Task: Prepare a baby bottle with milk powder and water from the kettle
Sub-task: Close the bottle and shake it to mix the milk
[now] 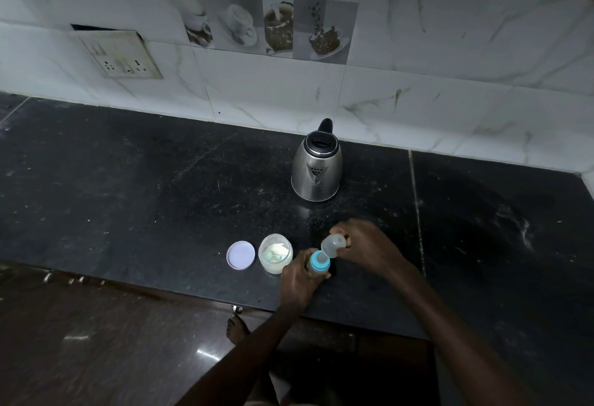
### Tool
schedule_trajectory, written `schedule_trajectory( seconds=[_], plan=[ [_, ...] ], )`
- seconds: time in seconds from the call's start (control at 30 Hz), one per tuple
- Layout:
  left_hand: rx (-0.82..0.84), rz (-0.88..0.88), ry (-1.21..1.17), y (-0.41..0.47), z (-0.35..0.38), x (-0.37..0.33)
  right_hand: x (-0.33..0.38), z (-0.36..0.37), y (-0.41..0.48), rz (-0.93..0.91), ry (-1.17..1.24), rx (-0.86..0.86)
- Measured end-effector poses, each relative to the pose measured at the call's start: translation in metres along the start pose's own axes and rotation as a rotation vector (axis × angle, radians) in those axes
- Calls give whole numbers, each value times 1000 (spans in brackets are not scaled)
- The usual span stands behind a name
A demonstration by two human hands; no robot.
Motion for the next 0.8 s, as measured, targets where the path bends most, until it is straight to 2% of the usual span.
schedule_trajectory(
  seconds=[0.1, 0.37, 0.7, 0.8],
  plan=[
    [0, 2, -2, 0, 0, -1, -8, -1, -2, 65, 28, 27],
    [6, 12, 7, 1, 1, 2, -9, 1, -6, 94, 69, 31],
    [3, 3, -6, 1, 2, 3, 19, 1, -6, -59, -75, 10],
    [-8, 1, 5, 0, 1, 2, 27, 8, -6, -85, -64, 68]
  ],
)
Point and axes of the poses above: each hand's wrist, its own y-axis towards the middle knuckle, its own z-axis out of the palm, x = y × z, the point moved 7 cm from there along y, towards the middle knuckle, and after that the axes turned 5 degrees about -x, right-handed, at the moved point
